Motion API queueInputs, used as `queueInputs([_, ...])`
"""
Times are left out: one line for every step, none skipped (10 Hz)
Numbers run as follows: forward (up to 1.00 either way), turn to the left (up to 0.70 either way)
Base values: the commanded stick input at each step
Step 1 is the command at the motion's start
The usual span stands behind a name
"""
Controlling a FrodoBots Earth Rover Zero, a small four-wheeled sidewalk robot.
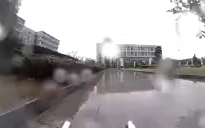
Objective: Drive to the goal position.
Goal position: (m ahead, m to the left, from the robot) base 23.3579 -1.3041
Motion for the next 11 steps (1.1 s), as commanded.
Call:
queueInputs([0.70, 0.00])
queueInputs([0.70, 0.00])
queueInputs([0.70, 0.00])
queueInputs([0.70, 0.00])
queueInputs([0.70, 0.00])
queueInputs([0.70, 0.00])
queueInputs([0.70, 0.00])
queueInputs([0.70, 0.00])
queueInputs([0.70, 0.00])
queueInputs([0.70, -0.05])
queueInputs([0.70, -0.11])
